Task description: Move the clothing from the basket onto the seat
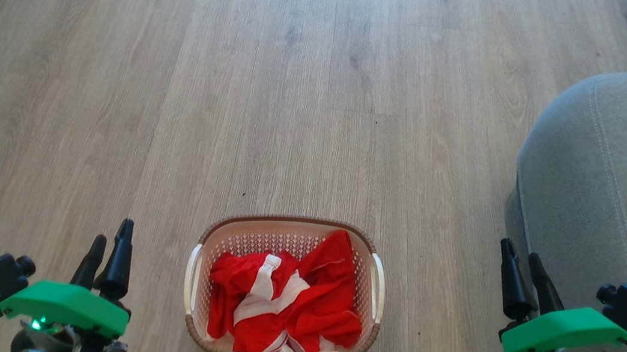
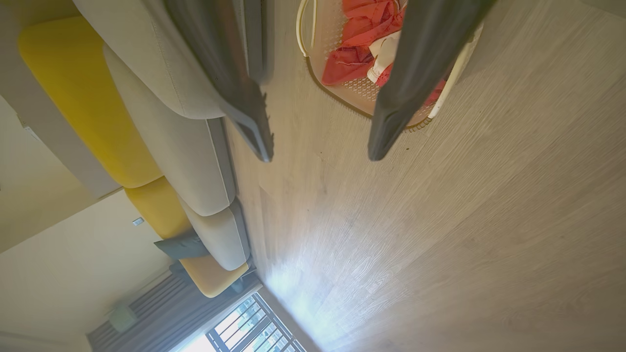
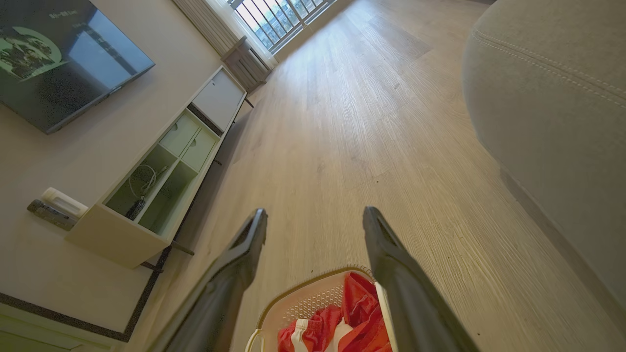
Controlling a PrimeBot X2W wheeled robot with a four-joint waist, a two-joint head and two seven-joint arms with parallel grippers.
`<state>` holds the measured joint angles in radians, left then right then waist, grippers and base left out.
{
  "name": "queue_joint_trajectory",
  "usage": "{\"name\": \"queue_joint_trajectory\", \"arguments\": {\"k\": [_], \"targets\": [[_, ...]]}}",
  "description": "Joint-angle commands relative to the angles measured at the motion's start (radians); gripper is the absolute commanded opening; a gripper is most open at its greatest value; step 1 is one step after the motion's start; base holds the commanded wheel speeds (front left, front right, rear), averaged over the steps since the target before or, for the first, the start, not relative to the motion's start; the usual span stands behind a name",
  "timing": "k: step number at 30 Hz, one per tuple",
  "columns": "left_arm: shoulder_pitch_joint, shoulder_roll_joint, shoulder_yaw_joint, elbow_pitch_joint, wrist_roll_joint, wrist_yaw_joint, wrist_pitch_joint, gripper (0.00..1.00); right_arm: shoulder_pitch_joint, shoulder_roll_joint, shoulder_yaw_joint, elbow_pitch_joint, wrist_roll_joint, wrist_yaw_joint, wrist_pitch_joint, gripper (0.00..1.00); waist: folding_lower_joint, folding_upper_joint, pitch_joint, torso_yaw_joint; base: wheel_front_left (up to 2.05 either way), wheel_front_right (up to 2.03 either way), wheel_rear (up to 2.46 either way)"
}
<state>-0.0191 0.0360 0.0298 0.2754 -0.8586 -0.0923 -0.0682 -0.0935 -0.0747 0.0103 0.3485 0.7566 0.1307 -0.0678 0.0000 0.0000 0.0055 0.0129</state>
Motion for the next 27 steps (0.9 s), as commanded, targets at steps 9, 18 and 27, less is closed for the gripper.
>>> {"name": "queue_joint_trajectory", "arguments": {"k": [9, 18, 27], "targets": [[-0.050, 0.010, 0.007, -0.040, 0.141, 0.006, -0.039, 1.00, -0.067, -0.035, 0.052, -0.007, -0.136, 0.000, -0.037, 1.00, 0.0000, 0.0000, -0.006, 0.000, 0.00, 0.00, 0.00], [-0.051, 0.011, 0.005, -0.046, 0.265, 0.011, -0.065, 1.00, -0.072, -0.042, 0.080, 0.010, -0.248, 0.000, -0.064, 1.00, 0.0000, 0.0000, -0.005, -0.002, 0.00, 0.00, 0.00], [-0.050, 0.012, 0.012, -0.054, 0.390, 0.017, -0.092, 1.00, -0.076, -0.048, 0.094, 0.022, -0.360, 0.000, -0.091, 1.00, 0.0000, 0.0000, -0.003, -0.005, 0.00, 0.00, 0.00]]}}
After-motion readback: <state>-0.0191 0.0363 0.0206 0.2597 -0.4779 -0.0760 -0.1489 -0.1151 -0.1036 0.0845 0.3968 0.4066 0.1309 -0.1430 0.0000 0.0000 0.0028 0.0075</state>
